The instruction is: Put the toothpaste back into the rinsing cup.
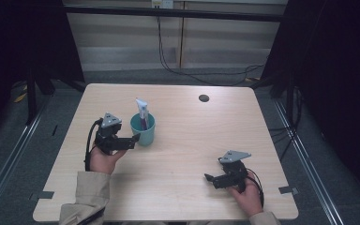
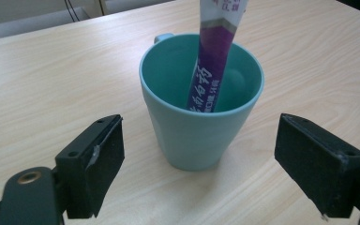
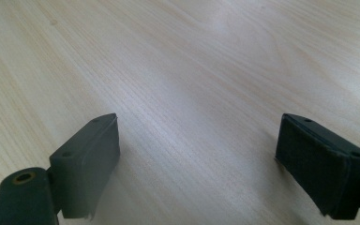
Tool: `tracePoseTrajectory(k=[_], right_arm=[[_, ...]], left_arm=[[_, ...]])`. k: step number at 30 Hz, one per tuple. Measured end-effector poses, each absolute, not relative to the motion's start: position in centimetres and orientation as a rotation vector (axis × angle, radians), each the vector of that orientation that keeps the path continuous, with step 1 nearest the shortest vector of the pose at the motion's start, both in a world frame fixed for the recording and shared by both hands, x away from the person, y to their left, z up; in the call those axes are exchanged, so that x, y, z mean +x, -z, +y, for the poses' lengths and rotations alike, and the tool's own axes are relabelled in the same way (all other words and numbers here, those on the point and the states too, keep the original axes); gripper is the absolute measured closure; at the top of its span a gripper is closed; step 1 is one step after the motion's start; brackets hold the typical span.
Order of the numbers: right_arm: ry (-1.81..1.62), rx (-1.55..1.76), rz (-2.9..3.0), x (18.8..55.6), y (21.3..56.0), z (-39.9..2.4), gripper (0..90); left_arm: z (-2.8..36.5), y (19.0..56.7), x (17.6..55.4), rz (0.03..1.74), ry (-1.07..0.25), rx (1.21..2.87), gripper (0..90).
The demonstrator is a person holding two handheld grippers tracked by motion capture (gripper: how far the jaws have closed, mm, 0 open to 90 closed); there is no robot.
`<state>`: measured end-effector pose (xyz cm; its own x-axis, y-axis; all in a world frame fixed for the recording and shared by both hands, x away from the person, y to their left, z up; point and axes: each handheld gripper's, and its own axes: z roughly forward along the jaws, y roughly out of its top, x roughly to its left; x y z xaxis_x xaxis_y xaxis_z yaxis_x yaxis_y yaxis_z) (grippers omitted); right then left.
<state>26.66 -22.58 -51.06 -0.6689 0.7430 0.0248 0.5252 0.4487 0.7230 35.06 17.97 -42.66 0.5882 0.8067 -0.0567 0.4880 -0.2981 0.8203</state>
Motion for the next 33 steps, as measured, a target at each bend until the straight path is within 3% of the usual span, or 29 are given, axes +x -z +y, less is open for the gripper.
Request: tracePoseTrajectory(k=[33], right_arm=[[-1.046, 1.090, 2.408, 26.7, 51.1, -22.6, 13.0]], left_arm=[[19.4, 45.6, 32.8, 1.030, -0.435, 2.007, 16.5]])
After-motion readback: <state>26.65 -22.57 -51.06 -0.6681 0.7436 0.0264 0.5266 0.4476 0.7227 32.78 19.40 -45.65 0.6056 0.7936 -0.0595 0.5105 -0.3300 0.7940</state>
